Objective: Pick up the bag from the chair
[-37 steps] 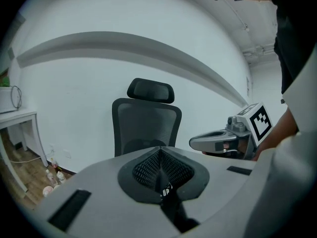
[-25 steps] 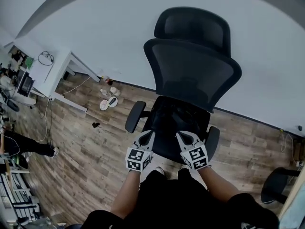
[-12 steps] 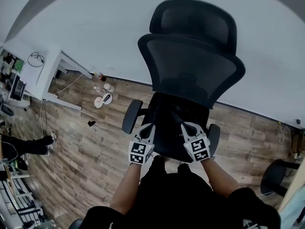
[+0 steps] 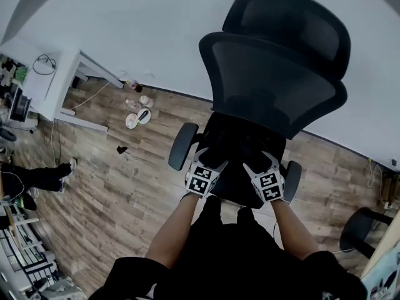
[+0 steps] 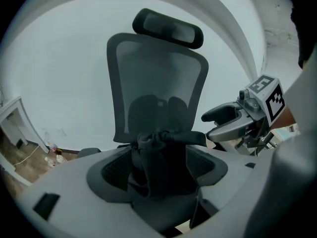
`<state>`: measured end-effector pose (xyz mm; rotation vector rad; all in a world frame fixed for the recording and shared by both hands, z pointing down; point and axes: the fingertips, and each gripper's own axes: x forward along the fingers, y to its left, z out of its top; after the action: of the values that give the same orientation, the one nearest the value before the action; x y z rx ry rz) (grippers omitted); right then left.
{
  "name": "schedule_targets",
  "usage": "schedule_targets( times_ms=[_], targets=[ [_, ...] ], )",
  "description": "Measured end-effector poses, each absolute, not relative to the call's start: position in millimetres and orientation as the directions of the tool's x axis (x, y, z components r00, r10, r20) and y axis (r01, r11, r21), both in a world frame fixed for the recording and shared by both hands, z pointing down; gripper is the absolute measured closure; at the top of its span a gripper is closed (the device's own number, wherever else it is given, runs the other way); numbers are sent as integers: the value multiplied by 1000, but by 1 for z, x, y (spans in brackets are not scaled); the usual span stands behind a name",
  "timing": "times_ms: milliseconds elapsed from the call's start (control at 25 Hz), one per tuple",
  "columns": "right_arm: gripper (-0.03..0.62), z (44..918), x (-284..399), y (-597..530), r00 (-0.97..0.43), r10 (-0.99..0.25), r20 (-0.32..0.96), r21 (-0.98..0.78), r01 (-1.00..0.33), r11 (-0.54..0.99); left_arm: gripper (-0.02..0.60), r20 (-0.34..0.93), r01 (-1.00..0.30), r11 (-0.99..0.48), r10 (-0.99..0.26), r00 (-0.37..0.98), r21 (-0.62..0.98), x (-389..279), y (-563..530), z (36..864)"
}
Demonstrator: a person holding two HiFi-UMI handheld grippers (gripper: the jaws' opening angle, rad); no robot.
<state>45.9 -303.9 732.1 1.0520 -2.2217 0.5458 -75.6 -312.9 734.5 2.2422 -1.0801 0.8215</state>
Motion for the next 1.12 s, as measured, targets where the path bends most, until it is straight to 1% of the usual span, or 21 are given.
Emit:
schedule_targets(
  times_ms=[160,320,480,520,560,600,640,680,760,840,920,1000,1120],
  targets=[
    [242,767,42,-310,-480,-478,736,-132,-794,594,218,743,-776,-605,-436,508,176,-72,-316,765],
    [229,797,38,-313,-451,-386,805,-136,-773,620,214,797,-743,-647,-351,492,173,-66,-317,797],
    [229,810,29,-313,-405,-324,855,-29,-661,750,216,808,-722,-670,-324,492,171,-60,-324,817],
    [229,811,26,-313,-390,-314,866,-2,-631,776,222,806,-715,-679,-324,496,168,-58,-325,819],
    [232,813,24,-312,-377,-303,875,13,-608,794,246,805,-709,-687,-326,495,158,-57,-326,821],
    [275,815,22,-311,-365,-292,884,19,-596,803,320,808,-705,-694,-331,488,142,-57,-326,822],
    [342,816,21,-311,-354,-285,891,21,-594,804,375,811,-705,-698,-336,479,127,-57,-326,822],
    [367,818,22,-310,-342,-282,896,24,-598,801,396,814,-705,-699,-338,472,119,-58,-325,823],
    [440,819,25,-311,-324,-289,901,35,-609,792,431,815,-706,-698,-337,471,119,-58,-325,822],
    [473,818,30,-314,-319,-303,898,42,-622,782,473,811,-703,-701,-341,475,117,-56,-325,820],
    [494,814,32,-312,-319,-322,891,47,-643,765,504,805,-696,-709,-344,483,115,-57,-322,815],
    [507,810,31,-310,-326,-344,881,45,-666,745,520,798,-689,-715,-344,494,119,-60,-319,808],
    [510,797,33,-311,-355,-384,852,32,-697,716,526,770,-683,-719,-359,527,132,-59,-320,795]
  ],
)
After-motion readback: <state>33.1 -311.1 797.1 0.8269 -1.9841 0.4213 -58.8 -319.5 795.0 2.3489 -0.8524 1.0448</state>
